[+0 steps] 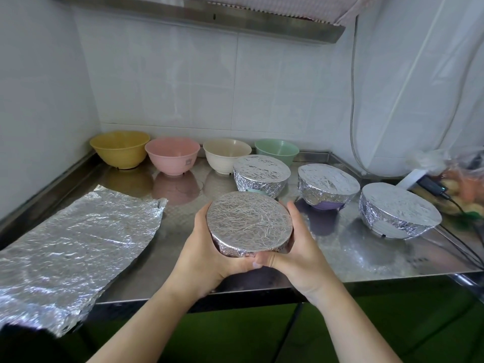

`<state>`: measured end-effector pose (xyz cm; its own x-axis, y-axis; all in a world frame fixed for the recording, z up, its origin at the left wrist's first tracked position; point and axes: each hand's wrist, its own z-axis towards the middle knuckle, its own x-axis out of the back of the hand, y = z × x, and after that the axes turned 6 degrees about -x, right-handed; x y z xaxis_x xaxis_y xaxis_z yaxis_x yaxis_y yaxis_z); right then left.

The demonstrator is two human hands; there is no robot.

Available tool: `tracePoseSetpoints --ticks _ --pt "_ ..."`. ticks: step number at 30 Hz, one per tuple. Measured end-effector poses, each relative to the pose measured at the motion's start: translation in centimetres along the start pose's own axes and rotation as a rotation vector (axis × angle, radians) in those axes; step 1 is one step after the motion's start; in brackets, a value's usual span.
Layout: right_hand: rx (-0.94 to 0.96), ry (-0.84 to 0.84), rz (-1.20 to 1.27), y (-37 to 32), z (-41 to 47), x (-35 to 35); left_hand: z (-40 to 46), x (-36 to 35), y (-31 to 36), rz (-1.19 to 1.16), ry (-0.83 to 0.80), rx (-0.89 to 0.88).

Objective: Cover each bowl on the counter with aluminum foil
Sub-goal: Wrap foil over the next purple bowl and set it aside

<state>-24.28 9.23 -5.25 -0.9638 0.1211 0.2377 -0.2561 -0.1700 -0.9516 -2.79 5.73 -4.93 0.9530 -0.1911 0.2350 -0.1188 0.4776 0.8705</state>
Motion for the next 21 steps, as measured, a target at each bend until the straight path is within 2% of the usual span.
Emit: tracePoseSetpoints --ticks 8,18,21 --pt "-0.006 0.015 0.018 0.1 -0.1 -0.1 0.1 0.0 -0.3 -0.024 0.004 0.002" --pt "-0.076 -0.090 0.052 0.0 -0.1 0.9 1.2 1.9 -0.8 -0.148 -0.148 0.062" --pt "-0.103 -0.131 0.087 -0.5 0.1 1.5 2.4 2.7 -0.6 -0.113 -0.192 0.042"
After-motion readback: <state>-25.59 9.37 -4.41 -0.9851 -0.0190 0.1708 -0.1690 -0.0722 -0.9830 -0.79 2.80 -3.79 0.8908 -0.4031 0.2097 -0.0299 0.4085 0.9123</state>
